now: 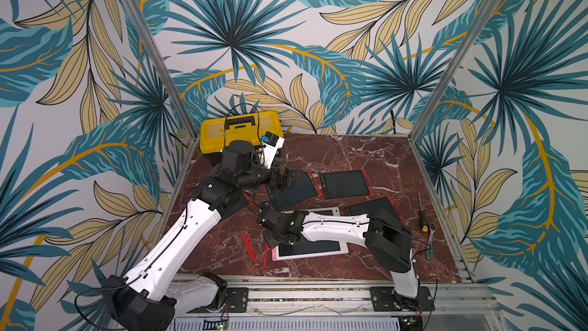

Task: Place the stylus back onto the writing tablet
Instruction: Adjust the stylus on the writing tablet.

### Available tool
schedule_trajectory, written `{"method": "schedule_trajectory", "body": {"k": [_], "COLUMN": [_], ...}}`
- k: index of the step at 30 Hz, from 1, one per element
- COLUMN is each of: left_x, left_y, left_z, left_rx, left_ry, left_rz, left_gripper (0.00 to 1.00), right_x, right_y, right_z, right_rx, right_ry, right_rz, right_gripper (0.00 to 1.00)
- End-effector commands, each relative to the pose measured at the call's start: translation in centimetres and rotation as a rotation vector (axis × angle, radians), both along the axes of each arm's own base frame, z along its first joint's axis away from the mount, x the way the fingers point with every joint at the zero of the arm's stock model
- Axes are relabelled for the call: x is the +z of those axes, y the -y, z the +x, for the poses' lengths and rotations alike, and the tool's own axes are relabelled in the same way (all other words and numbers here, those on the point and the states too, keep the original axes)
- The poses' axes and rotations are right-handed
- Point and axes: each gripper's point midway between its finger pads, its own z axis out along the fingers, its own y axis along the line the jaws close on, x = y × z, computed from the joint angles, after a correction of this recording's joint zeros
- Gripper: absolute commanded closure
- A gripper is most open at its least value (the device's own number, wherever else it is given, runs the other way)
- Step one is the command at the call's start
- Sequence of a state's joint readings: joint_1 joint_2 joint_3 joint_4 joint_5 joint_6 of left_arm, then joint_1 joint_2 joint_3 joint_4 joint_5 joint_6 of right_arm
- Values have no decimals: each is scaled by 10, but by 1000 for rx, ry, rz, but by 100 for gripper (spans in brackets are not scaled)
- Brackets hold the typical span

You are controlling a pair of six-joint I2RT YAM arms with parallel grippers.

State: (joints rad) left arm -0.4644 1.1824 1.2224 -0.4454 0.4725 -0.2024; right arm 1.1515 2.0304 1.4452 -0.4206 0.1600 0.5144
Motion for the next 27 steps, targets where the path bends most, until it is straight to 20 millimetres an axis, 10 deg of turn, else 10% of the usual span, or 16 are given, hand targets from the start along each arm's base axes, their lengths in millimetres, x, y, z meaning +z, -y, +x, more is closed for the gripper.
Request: {"method": "schedule_trajectory", "body": {"k": [1,27], "left_x": [-10,-5], "left_y": [-2,10], "left_z": [-2,-17], "left_rx": [7,-69], "left_ry": [-8,-19], "left_rz": [19,-16], "left_gripper": [0,0], "right_x": [2,-14], "right_y": [4,14], "right_z": [5,9], "right_rx": [2,-14], "right_ry": [17,-57], "right_rz": [-23,-33], "right_gripper": [100,100]}}
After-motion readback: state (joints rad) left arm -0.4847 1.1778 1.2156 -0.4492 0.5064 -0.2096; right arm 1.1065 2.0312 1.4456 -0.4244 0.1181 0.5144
